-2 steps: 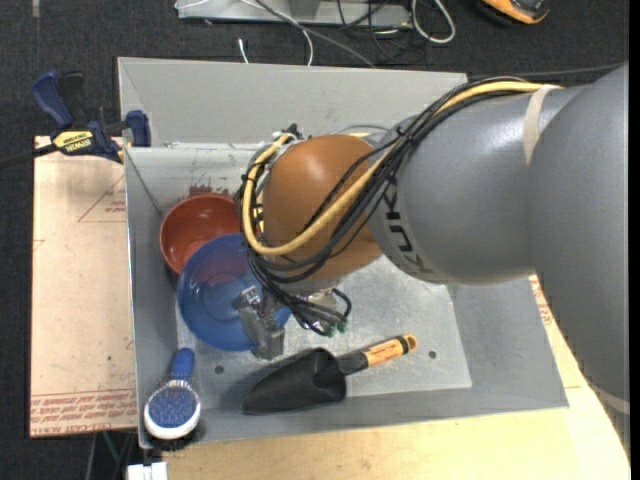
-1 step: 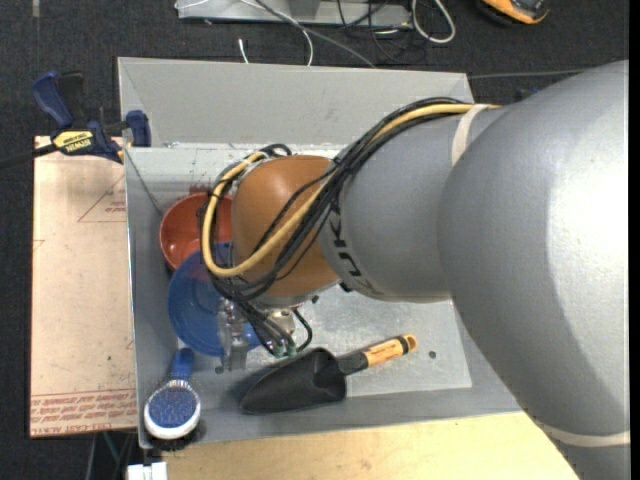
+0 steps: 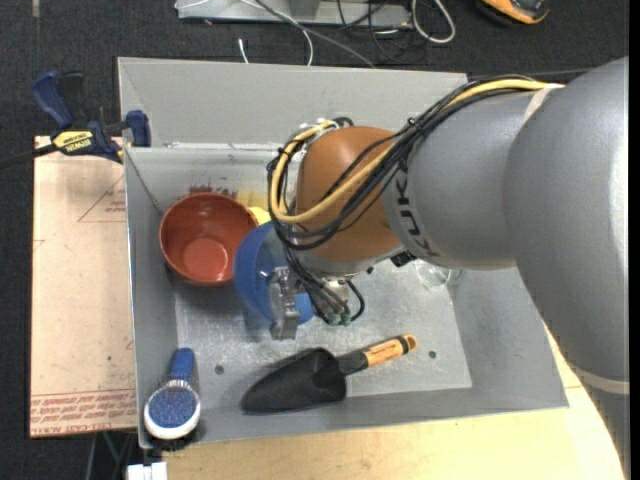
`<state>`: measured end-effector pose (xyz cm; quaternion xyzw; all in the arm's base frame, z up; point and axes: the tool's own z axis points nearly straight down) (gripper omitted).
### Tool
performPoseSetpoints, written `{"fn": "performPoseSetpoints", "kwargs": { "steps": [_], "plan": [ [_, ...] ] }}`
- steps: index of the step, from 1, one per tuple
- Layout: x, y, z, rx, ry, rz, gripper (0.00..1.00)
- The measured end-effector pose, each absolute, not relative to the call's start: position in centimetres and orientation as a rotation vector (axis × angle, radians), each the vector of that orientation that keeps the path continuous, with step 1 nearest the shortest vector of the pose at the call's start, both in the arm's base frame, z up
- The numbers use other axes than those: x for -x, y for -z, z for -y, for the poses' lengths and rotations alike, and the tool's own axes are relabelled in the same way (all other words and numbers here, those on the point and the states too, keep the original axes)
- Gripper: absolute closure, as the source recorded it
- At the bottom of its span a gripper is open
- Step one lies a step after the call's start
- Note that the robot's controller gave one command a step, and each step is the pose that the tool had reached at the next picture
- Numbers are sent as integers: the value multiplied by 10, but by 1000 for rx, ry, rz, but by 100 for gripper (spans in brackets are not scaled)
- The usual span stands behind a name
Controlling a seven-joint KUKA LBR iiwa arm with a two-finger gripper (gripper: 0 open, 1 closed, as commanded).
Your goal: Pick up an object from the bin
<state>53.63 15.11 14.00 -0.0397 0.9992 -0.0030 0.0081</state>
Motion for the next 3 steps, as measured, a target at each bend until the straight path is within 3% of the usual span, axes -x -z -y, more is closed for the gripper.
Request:
{"fn": "performPoseSetpoints", "kwargs": {
  "steps": [2, 3],
  "plan": [
    [-525, -125, -178, 399, 6, -3104, 100],
    [-531, -118, -170, 517, 3, -3078, 100]
  ]
}}
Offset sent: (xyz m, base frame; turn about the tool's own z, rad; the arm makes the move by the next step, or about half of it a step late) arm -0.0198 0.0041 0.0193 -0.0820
